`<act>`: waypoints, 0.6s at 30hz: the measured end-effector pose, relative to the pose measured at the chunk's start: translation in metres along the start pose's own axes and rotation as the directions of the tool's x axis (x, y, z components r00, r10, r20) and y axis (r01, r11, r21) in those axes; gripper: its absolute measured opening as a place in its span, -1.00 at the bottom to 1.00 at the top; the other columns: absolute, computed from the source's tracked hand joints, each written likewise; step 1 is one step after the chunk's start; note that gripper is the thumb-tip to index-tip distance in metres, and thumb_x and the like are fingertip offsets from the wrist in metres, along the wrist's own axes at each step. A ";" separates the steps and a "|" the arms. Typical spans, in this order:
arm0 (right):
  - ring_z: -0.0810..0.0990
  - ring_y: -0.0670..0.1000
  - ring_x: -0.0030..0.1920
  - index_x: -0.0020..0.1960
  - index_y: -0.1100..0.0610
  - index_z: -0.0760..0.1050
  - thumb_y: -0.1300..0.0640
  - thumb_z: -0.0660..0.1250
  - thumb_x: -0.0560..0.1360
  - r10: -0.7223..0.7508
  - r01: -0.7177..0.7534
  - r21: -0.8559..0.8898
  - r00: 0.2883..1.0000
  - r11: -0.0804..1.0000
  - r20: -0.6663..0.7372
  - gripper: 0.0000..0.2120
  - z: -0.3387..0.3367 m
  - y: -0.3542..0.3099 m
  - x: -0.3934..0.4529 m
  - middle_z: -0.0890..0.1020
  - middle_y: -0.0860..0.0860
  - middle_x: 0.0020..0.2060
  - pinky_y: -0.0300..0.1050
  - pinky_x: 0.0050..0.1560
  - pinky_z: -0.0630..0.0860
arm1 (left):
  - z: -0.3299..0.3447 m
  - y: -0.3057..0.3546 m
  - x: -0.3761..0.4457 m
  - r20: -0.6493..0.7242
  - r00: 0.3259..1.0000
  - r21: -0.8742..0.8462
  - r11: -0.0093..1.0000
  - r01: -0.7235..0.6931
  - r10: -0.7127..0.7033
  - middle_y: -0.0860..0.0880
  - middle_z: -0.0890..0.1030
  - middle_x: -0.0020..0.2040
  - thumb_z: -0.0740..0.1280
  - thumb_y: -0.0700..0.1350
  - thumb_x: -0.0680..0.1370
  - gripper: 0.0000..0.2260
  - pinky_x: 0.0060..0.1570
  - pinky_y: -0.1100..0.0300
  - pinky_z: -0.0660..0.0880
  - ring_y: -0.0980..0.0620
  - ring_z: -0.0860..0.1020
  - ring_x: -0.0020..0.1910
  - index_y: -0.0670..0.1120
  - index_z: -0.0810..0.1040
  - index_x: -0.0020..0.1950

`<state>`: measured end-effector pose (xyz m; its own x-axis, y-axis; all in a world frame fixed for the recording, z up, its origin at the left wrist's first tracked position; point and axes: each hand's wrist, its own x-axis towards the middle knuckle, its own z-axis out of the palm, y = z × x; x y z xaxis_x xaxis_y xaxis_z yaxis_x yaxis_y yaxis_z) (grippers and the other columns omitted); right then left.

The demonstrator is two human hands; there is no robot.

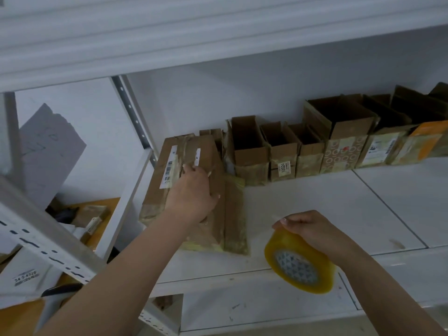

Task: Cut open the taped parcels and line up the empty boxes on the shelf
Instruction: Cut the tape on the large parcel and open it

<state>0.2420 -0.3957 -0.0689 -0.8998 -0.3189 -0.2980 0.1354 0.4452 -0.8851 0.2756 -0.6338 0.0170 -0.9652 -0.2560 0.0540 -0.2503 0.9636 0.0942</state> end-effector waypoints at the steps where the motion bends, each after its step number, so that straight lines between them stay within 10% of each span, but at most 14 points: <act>1: 0.64 -0.09 -0.03 -0.08 -0.09 0.72 0.01 0.29 0.60 -0.005 0.005 0.012 0.999 1.000 -0.047 -0.77 0.000 -0.001 0.002 0.69 -0.13 -0.07 -0.14 0.08 0.54 | -0.001 0.000 -0.003 0.005 0.999 0.013 0.999 -0.033 0.033 -0.21 0.31 0.43 0.36 0.08 0.55 -0.45 0.08 0.08 0.48 -0.15 0.50 0.24 -0.21 0.33 0.39; 10: 0.61 -0.01 -0.07 0.10 0.02 0.67 -0.06 0.32 0.58 -0.023 0.175 0.230 0.840 0.957 -0.542 -0.77 -0.027 -0.022 0.021 0.67 -0.03 -0.09 -0.02 0.10 0.54 | -0.016 -0.023 -0.043 0.140 0.916 0.033 0.923 -0.384 0.376 0.11 -0.07 0.60 0.30 0.11 0.58 -0.33 0.26 0.15 0.47 0.03 0.44 0.38 0.04 0.04 0.59; 18: 0.61 0.08 0.09 0.10 0.01 0.67 -0.03 0.27 0.61 -0.111 0.286 0.226 0.813 0.931 -0.572 -0.77 -0.021 -0.049 0.044 0.67 0.01 -0.04 0.09 0.23 0.53 | -0.017 -0.052 -0.046 0.218 0.762 -0.099 0.790 -0.605 0.610 0.40 -0.14 0.49 0.32 0.01 0.59 -0.30 0.39 0.41 0.05 0.31 0.05 0.51 0.26 -0.09 0.52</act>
<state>0.1871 -0.4140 -0.0307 -0.9837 0.1697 0.0603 -0.0375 0.1341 -0.9903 0.3345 -0.6732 0.0268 -0.9046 0.4097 -0.1179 0.3933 0.9087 0.1403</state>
